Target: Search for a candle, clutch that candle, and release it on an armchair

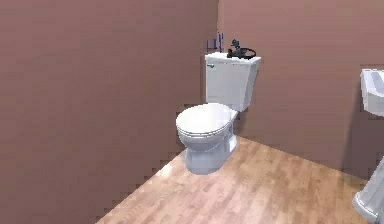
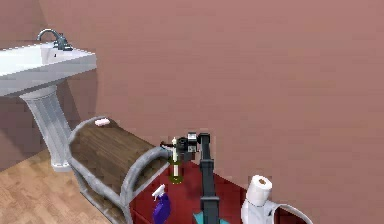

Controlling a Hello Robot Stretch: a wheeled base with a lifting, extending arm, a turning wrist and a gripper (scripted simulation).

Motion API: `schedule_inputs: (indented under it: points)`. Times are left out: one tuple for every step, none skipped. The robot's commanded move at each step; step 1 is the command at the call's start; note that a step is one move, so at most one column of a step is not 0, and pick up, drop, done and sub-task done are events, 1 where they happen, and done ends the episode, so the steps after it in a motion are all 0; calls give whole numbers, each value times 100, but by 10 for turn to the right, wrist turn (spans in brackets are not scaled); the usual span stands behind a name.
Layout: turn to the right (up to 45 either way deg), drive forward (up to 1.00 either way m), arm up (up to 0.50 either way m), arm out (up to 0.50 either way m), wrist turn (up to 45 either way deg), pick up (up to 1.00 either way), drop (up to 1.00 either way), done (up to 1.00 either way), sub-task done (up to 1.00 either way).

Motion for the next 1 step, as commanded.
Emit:
schedule_inputs:
  points:
    - [0,0,0,0,0,100,0,0,0]
